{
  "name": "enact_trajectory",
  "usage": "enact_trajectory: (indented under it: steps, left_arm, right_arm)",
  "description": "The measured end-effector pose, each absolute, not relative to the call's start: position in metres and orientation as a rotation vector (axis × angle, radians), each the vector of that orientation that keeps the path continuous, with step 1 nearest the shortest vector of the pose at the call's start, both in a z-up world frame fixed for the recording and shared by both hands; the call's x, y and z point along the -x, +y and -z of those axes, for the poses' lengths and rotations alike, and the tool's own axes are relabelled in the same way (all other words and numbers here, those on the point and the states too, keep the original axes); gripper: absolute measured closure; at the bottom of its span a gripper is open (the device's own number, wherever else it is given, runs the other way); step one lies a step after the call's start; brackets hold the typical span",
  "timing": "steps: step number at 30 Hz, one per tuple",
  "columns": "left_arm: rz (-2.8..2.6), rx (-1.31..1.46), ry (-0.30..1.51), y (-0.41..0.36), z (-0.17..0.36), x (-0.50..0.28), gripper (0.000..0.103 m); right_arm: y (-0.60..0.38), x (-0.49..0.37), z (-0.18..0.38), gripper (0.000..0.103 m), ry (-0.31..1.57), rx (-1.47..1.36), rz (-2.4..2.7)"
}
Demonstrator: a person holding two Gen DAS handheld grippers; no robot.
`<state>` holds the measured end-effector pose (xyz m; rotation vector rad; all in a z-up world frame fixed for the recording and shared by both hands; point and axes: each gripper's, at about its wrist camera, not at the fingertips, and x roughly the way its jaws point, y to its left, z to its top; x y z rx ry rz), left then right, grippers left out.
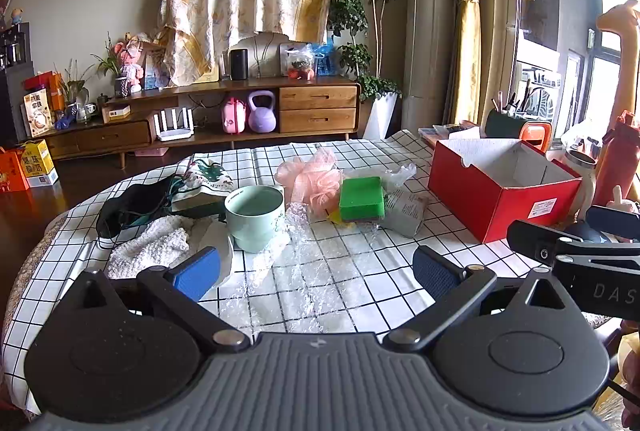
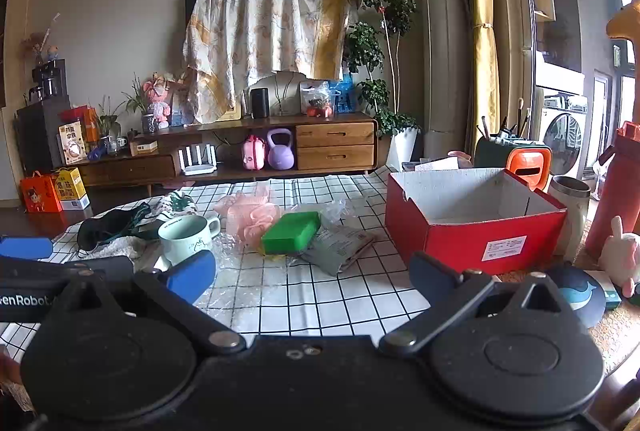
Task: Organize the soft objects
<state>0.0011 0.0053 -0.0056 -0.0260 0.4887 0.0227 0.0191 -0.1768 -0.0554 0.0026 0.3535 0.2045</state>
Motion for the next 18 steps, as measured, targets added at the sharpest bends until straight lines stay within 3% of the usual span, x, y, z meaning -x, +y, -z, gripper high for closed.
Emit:
enact_trajectory:
  steps: [18]
  left_arm:
    - [-0.054, 0.018, 0.495, 0.0028, 0.0032, 0.0076, 0.000]
  right_arm:
    - [-0.1701, -0.0112, 0.0551, 0.000, 0.352, 0.006, -0.196]
